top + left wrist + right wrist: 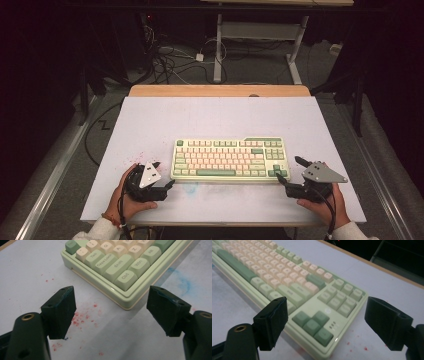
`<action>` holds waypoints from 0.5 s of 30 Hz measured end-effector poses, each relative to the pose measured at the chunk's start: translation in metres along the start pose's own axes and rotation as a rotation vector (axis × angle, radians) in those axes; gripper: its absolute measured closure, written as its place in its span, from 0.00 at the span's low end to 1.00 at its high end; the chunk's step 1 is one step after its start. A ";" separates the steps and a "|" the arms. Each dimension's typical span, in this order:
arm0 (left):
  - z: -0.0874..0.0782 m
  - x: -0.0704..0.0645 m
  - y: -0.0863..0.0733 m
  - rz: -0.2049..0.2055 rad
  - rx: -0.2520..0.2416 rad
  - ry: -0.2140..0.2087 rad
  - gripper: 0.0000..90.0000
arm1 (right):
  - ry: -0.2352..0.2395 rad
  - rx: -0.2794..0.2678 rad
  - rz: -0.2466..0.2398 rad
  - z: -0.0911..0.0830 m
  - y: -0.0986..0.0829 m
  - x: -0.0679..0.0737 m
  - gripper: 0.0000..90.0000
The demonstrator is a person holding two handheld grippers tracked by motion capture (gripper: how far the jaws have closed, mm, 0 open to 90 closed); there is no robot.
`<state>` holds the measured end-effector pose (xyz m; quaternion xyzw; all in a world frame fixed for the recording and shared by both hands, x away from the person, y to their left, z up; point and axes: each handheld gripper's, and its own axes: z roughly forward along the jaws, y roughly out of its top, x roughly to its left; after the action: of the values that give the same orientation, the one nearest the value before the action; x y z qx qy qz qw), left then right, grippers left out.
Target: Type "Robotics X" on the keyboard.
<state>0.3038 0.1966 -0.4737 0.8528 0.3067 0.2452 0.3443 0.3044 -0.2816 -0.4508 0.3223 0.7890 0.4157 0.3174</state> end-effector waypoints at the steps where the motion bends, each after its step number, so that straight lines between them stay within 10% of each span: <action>1: -0.001 0.000 0.001 -0.007 -0.009 -0.004 0.26 | -0.004 0.008 -0.001 -0.001 -0.002 0.000 0.21; 6: -0.005 -0.002 0.009 0.006 -0.015 -0.021 0.39 | -0.015 0.034 -0.016 -0.004 -0.009 0.003 0.23; 15: -0.003 0.002 0.032 -0.021 -0.048 -0.133 0.92 | -0.016 0.052 -0.040 -0.003 -0.010 0.006 0.23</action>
<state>0.3146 0.1807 -0.4478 0.8556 0.2860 0.1918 0.3865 0.2959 -0.2829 -0.4595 0.3179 0.8034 0.3861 0.3232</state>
